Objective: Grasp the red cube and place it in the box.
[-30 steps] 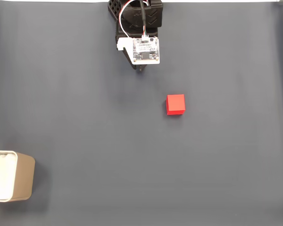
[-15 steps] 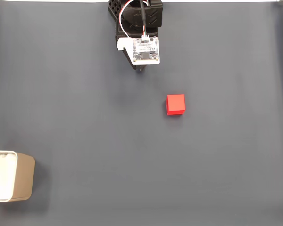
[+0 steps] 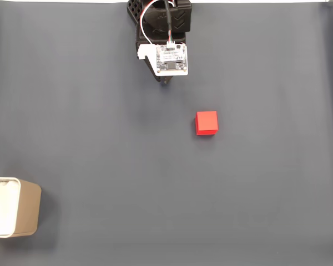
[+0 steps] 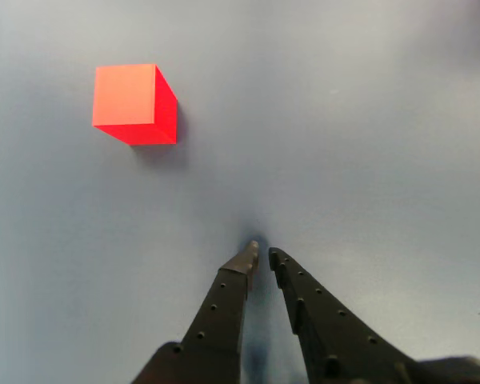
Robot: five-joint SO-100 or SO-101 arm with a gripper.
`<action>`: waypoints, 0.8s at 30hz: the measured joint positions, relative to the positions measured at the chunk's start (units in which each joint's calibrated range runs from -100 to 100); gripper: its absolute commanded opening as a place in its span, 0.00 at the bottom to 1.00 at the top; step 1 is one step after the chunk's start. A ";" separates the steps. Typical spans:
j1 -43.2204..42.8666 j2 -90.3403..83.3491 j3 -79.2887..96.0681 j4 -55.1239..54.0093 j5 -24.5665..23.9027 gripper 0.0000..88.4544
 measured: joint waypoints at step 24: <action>-0.22 0.43 0.00 -3.98 -0.15 0.15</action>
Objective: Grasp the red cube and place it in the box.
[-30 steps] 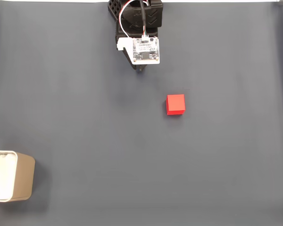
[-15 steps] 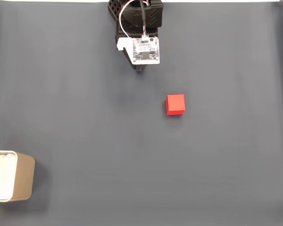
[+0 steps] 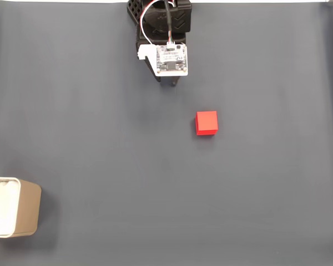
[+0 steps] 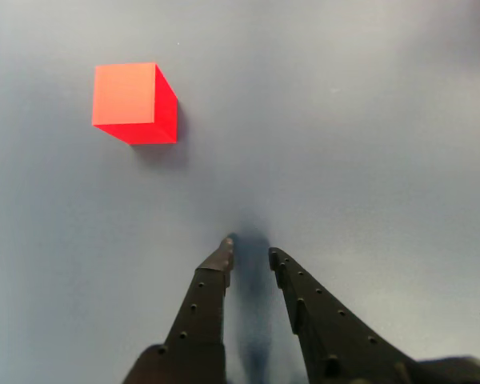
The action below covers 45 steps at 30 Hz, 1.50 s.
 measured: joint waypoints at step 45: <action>-11.05 37.17 -34.18 -7.96 -3.66 0.33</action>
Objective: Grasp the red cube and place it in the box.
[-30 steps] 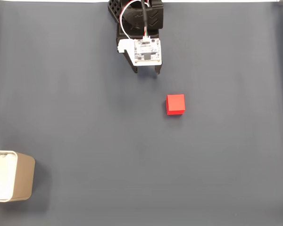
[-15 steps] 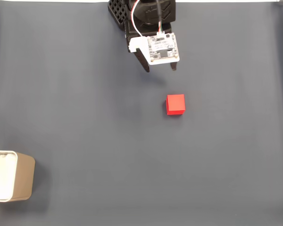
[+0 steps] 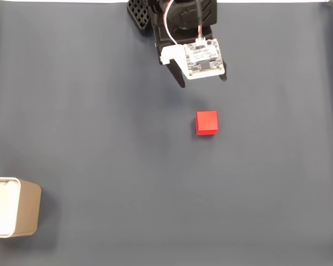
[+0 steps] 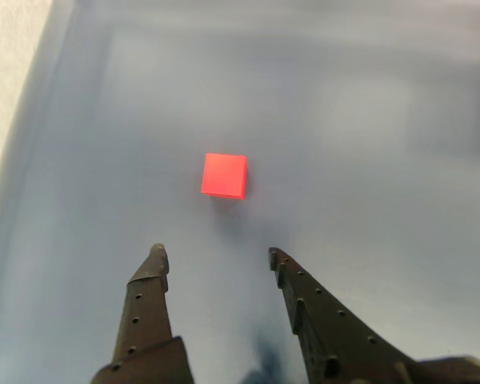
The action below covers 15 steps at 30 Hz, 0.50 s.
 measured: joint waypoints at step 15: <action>0.00 12.16 -5.70 -3.66 -1.71 0.40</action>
